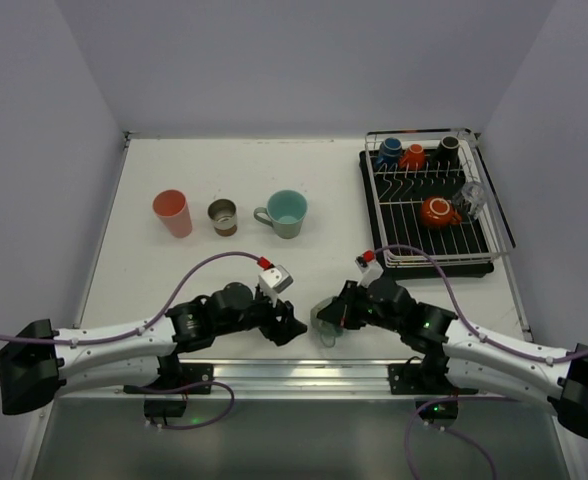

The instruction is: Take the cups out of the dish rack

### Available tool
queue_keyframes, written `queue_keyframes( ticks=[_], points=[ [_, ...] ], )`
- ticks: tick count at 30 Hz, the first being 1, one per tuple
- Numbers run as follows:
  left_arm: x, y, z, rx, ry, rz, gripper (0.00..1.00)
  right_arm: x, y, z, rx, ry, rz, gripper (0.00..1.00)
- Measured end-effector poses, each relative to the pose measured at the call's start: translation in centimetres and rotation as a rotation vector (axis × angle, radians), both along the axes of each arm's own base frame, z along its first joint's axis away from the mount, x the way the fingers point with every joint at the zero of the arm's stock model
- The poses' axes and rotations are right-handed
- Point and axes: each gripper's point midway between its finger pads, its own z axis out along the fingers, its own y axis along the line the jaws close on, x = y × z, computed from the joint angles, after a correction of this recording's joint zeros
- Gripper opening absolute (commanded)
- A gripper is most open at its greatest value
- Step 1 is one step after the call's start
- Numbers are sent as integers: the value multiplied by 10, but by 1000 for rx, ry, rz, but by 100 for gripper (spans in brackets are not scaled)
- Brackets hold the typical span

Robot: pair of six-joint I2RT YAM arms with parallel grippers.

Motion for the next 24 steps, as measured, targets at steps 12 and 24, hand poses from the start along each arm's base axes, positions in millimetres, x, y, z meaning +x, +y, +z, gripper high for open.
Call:
queue_keyframes(
  ticks=[12, 24],
  points=[
    [20, -16, 50, -107, -46, 84, 70, 52, 37, 67, 143, -151, -157, 0],
    [37, -16, 48, -56, -101, 265, 60, 64, 35, 85, 201, -192, -250, 0]
  ],
)
